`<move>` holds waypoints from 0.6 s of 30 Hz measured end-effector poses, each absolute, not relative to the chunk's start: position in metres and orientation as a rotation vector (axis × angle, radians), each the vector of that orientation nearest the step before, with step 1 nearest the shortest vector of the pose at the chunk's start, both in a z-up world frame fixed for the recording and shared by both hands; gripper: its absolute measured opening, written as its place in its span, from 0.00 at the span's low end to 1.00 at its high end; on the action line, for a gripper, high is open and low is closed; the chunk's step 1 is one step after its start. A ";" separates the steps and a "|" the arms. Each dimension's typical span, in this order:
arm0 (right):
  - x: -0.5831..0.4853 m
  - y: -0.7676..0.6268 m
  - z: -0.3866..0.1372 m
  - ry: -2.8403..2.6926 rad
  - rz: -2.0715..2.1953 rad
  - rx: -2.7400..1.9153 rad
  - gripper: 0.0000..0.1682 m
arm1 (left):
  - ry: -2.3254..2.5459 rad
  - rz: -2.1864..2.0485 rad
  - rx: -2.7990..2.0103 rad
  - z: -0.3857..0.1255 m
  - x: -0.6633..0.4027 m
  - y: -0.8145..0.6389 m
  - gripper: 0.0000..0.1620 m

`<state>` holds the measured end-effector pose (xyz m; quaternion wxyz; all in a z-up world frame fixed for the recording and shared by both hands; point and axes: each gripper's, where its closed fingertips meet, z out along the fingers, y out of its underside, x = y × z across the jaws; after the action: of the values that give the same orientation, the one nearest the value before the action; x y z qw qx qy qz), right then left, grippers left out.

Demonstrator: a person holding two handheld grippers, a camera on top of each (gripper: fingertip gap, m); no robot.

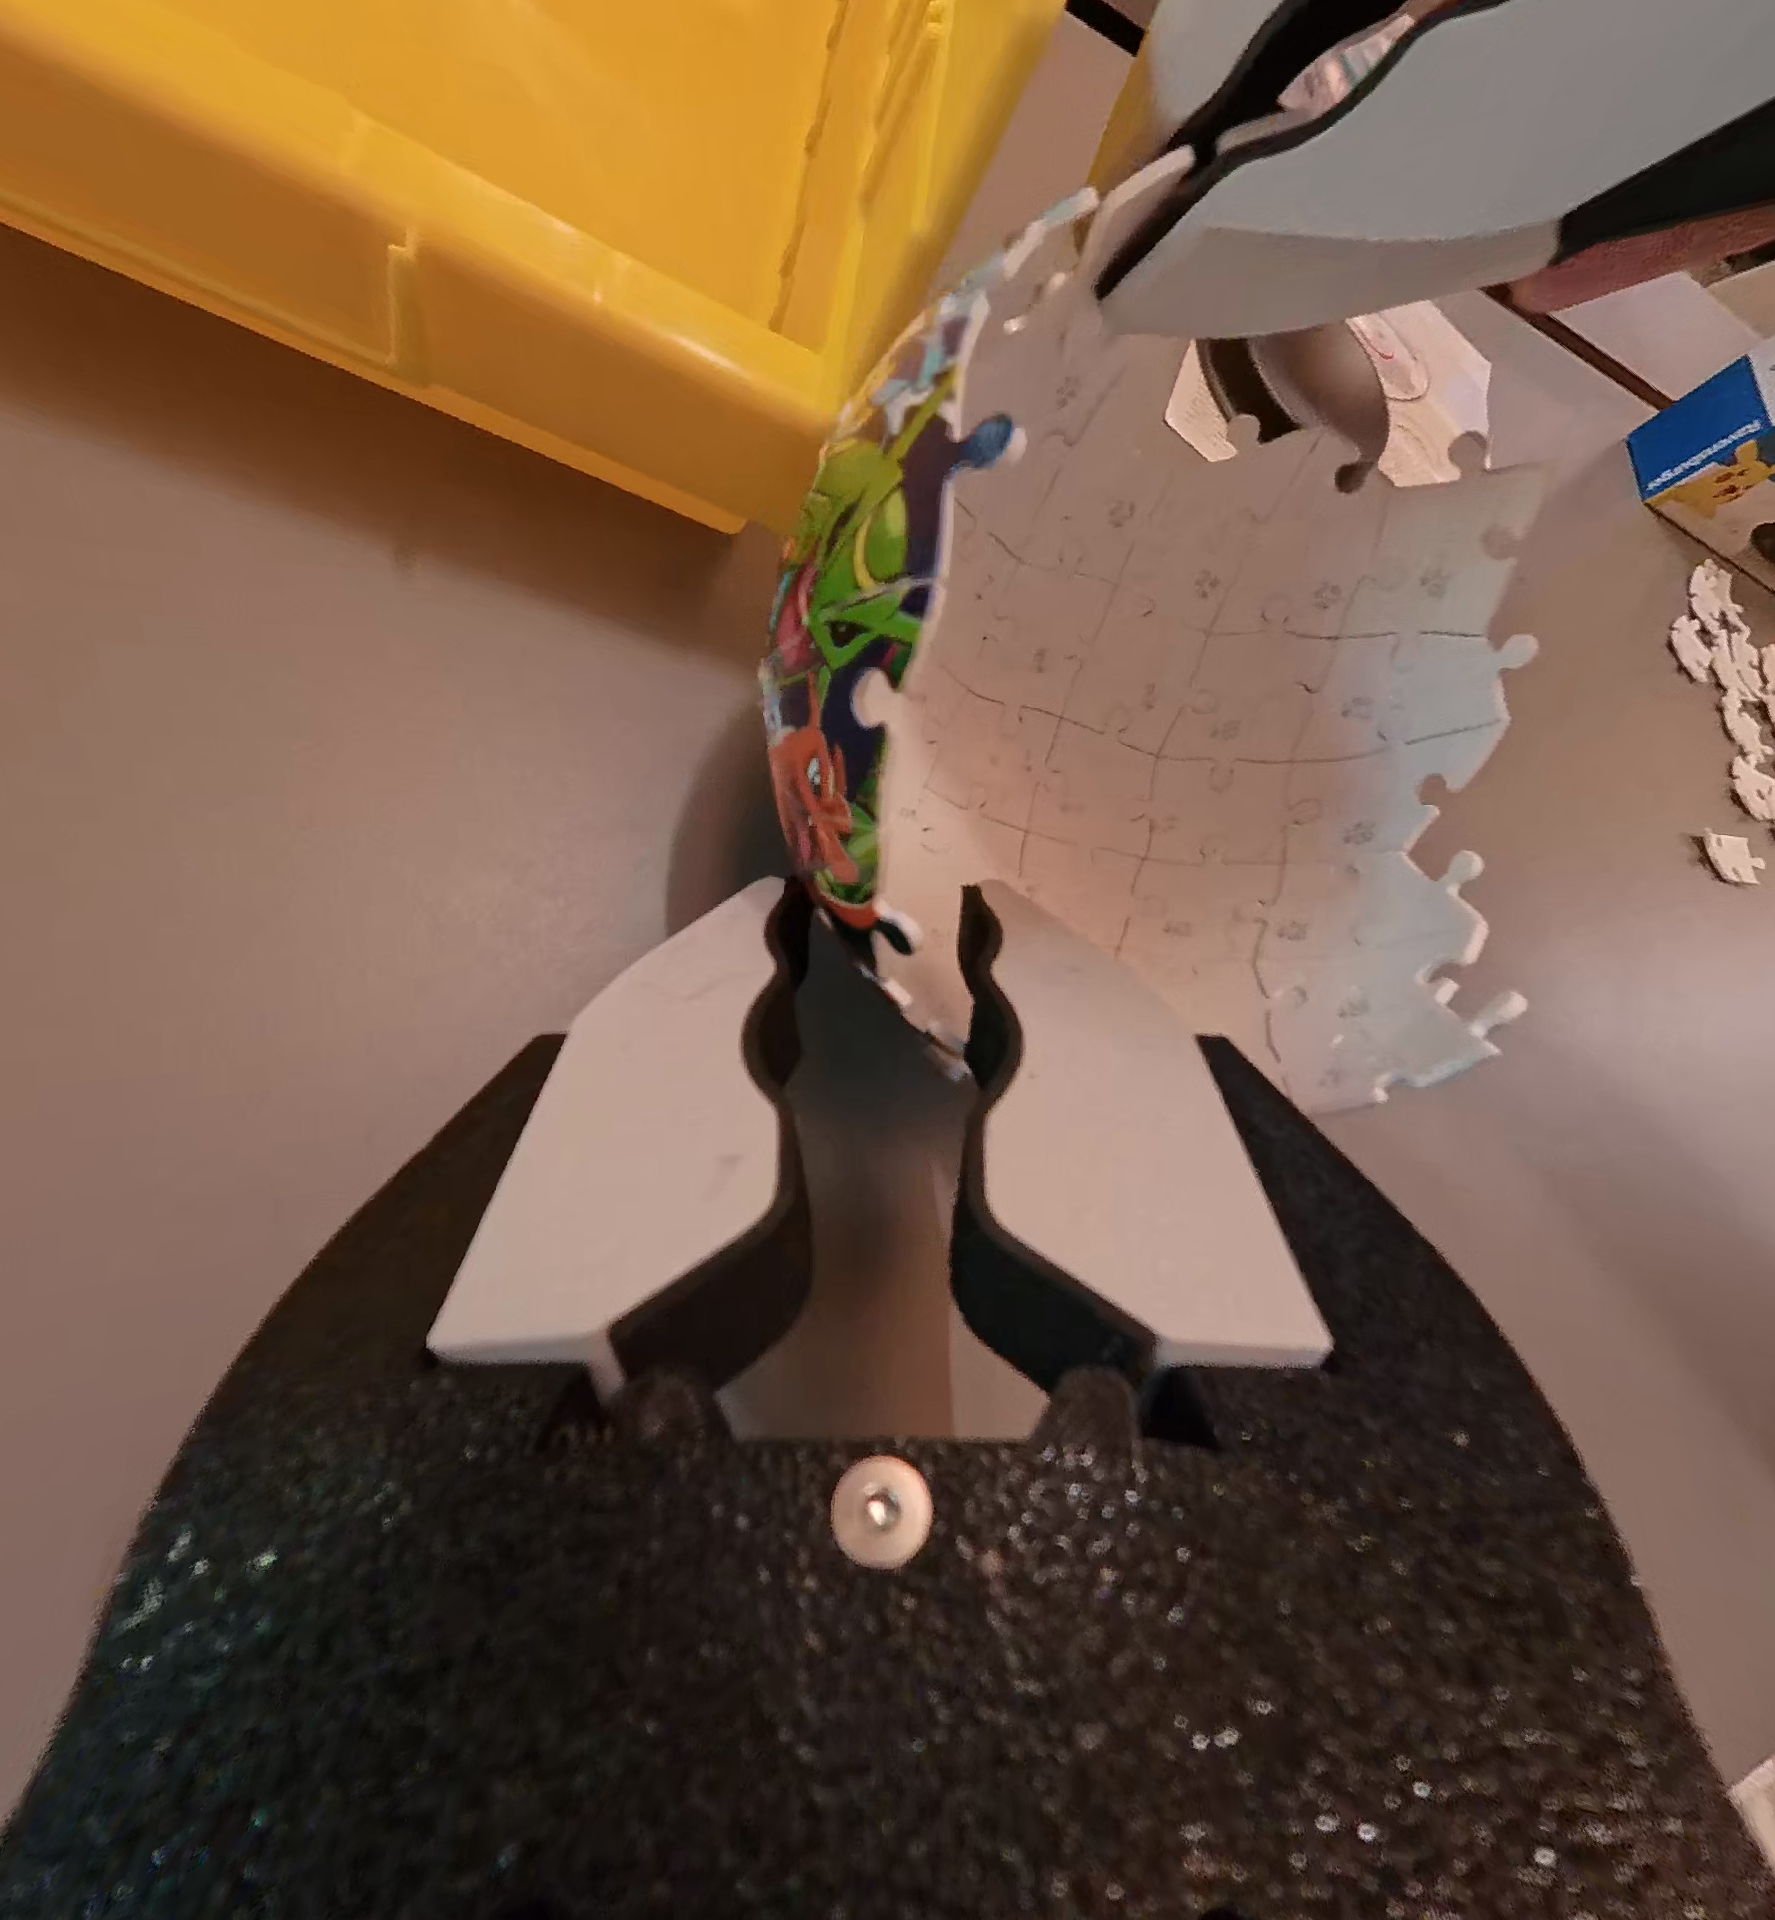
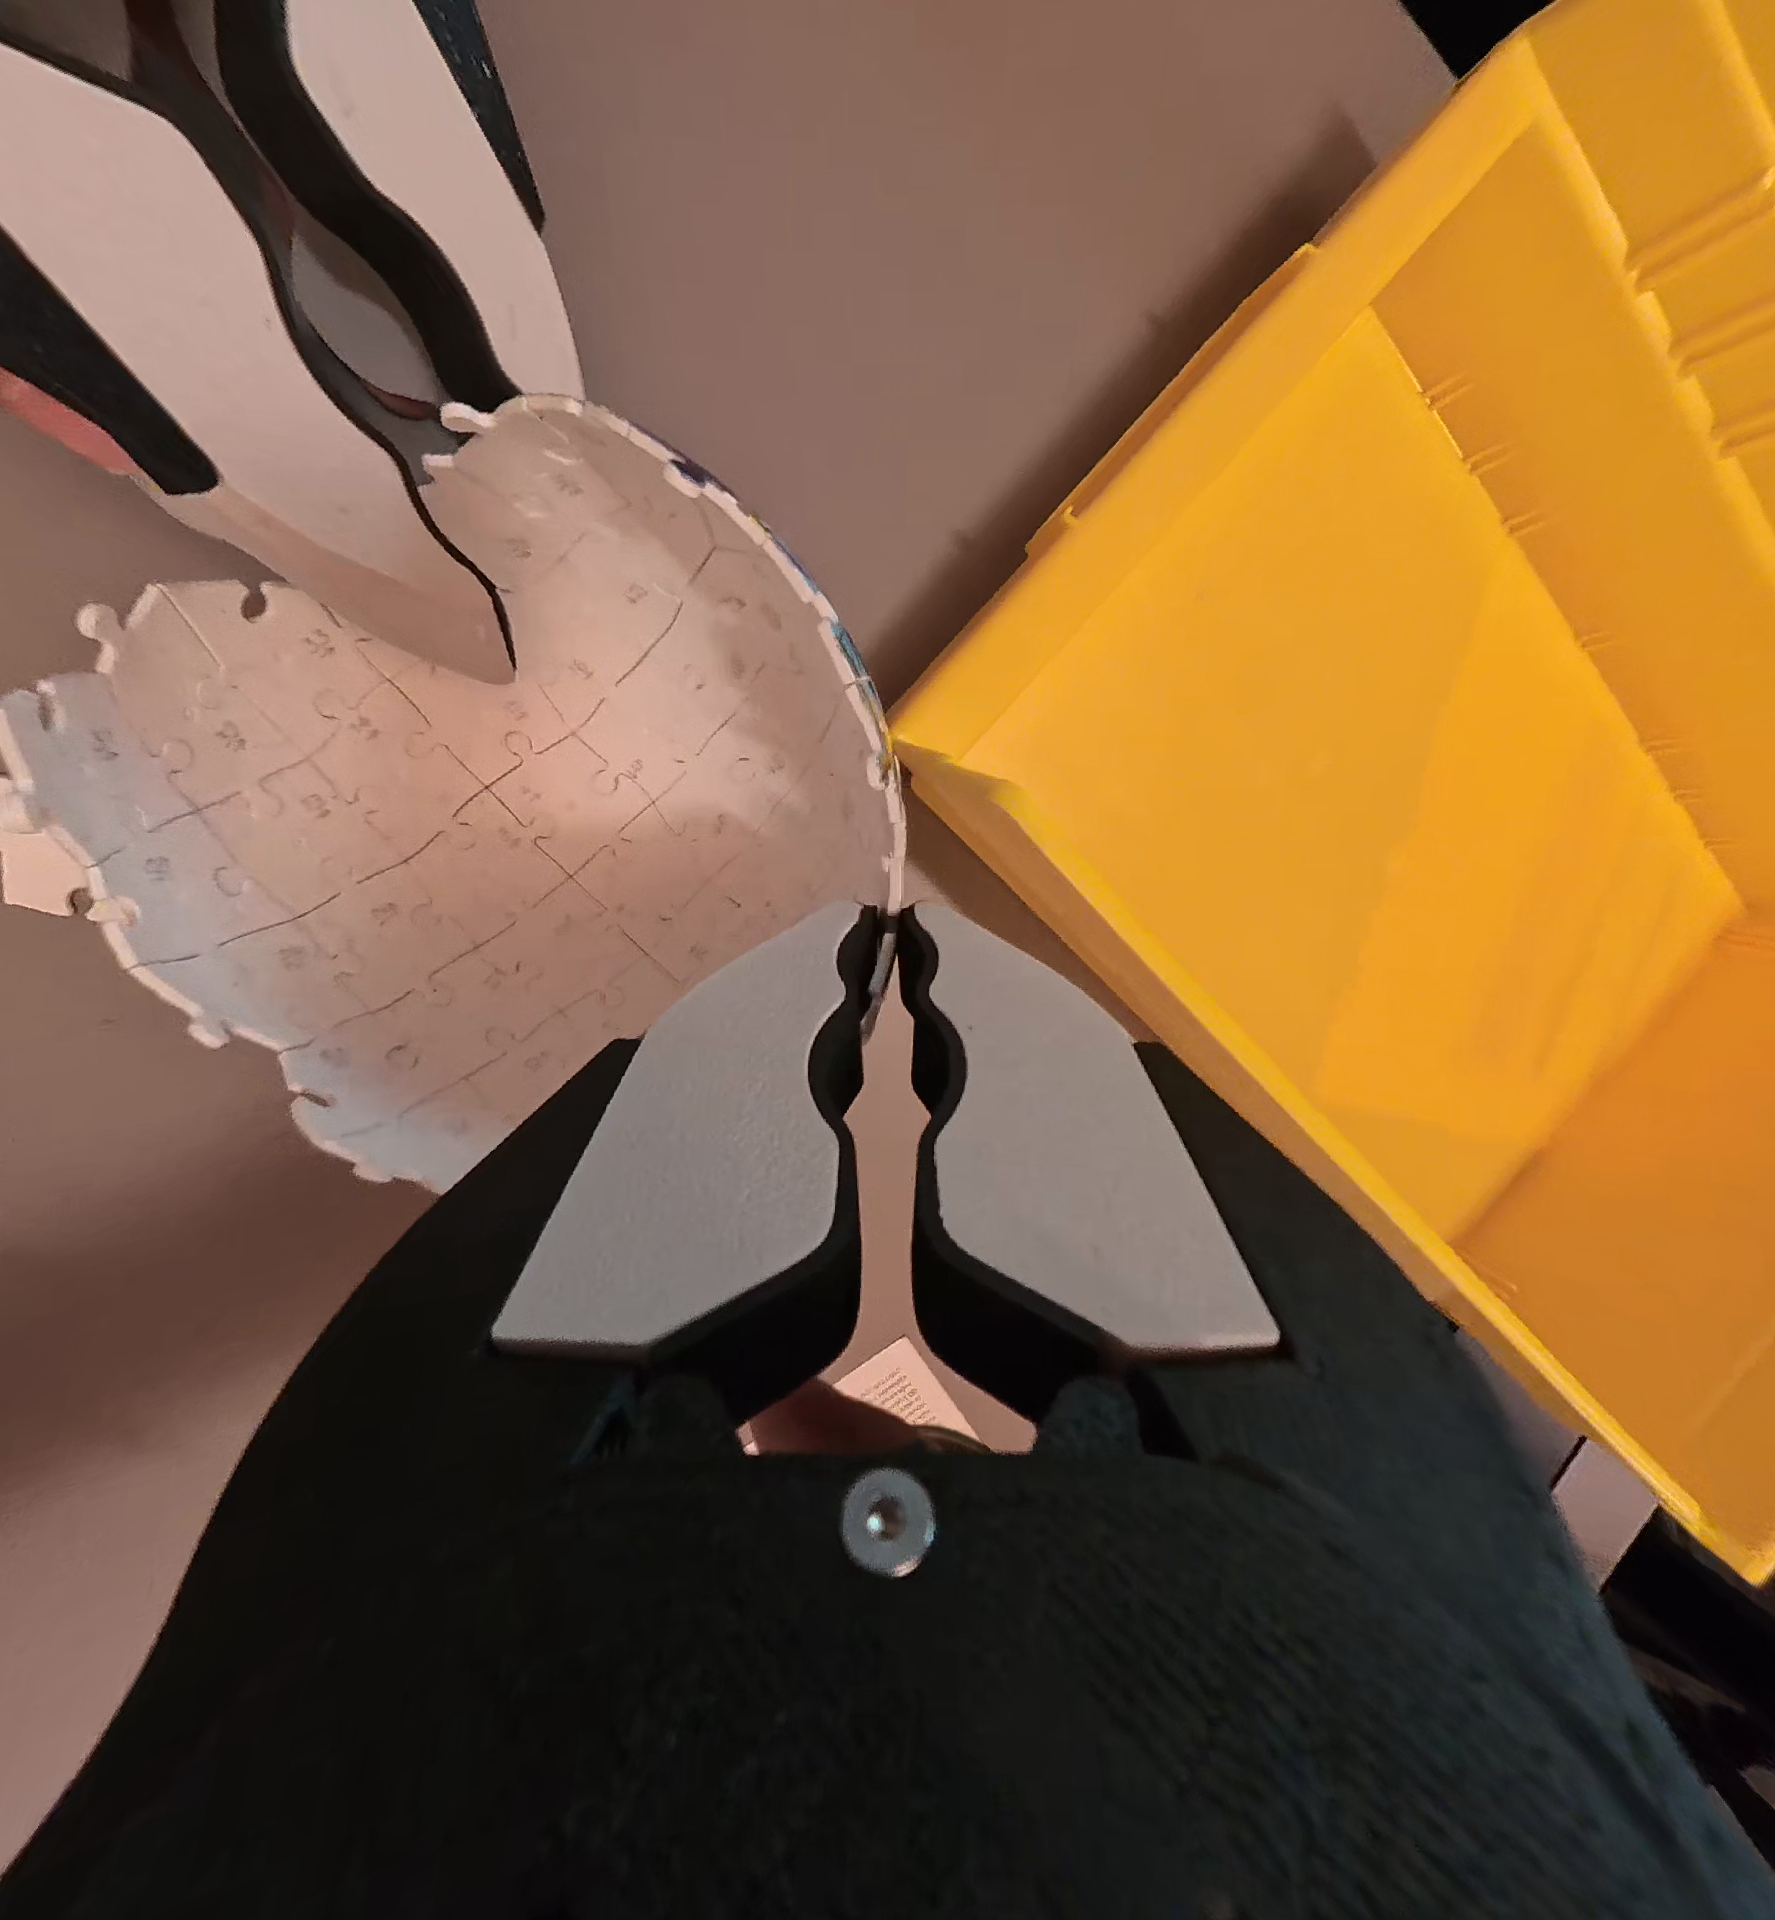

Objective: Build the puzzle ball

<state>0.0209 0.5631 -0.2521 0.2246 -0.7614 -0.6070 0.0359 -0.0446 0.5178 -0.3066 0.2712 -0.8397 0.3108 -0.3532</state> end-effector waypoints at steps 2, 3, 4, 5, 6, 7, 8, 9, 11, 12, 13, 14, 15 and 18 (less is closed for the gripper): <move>0.023 0.559 -0.245 -1.654 0.099 -2.078 0.02 | 0.848 -0.958 -2.259 -0.307 -0.044 0.517 0.18; 0.024 0.556 -0.242 -1.643 0.106 -2.070 0.02 | 0.854 -0.954 -2.257 -0.307 -0.044 0.517 0.18; 0.025 0.554 -0.238 -1.622 0.114 -2.058 0.02 | 0.859 -0.947 -2.253 -0.307 -0.043 0.517 0.19; 0.026 0.554 -0.234 -1.587 0.121 -2.043 0.02 | 0.868 -0.941 -2.248 -0.307 -0.043 0.517 0.20; 0.028 0.553 -0.230 -1.549 0.133 -2.032 0.02 | 0.880 -0.934 -2.242 -0.306 -0.043 0.517 0.21; 0.029 0.550 -0.226 -1.513 0.155 -2.027 0.02 | 0.891 -0.923 -2.236 -0.305 -0.043 0.517 0.23; 0.030 0.547 -0.222 -1.479 0.184 -2.019 0.02 | 0.899 -0.907 -2.226 -0.304 -0.043 0.517 0.25; 0.030 0.545 -0.218 -1.440 0.206 -2.003 0.02 | 0.904 -0.888 -2.213 -0.301 -0.044 0.518 0.27; 0.032 0.541 -0.211 -1.376 0.218 -1.985 0.02 | 0.906 -0.836 -2.181 -0.294 -0.046 0.522 0.34; 0.033 0.538 -0.207 -1.360 0.209 -1.976 0.02 | 0.908 -0.802 -2.165 -0.290 -0.047 0.524 0.38; 0.033 0.535 -0.204 -1.350 0.196 -1.968 0.02 | 0.913 -0.764 -2.144 -0.286 -0.049 0.526 0.41; 0.033 0.531 -0.200 -1.340 0.185 -1.962 0.02 | 0.917 -0.721 -2.120 -0.281 -0.052 0.528 0.42; 0.032 0.526 -0.196 -1.332 0.183 -1.963 0.02 | 0.923 -0.681 -2.092 -0.275 -0.054 0.530 0.42; 0.026 0.509 -0.189 -1.303 0.225 -2.002 0.02 | 0.963 -0.610 -1.987 -0.253 -0.058 0.530 0.42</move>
<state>0.0264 0.5092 -0.1894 0.3628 -0.7775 -0.5063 0.0875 -0.0584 0.5299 -0.2531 0.4129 -0.7900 0.3828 -0.2426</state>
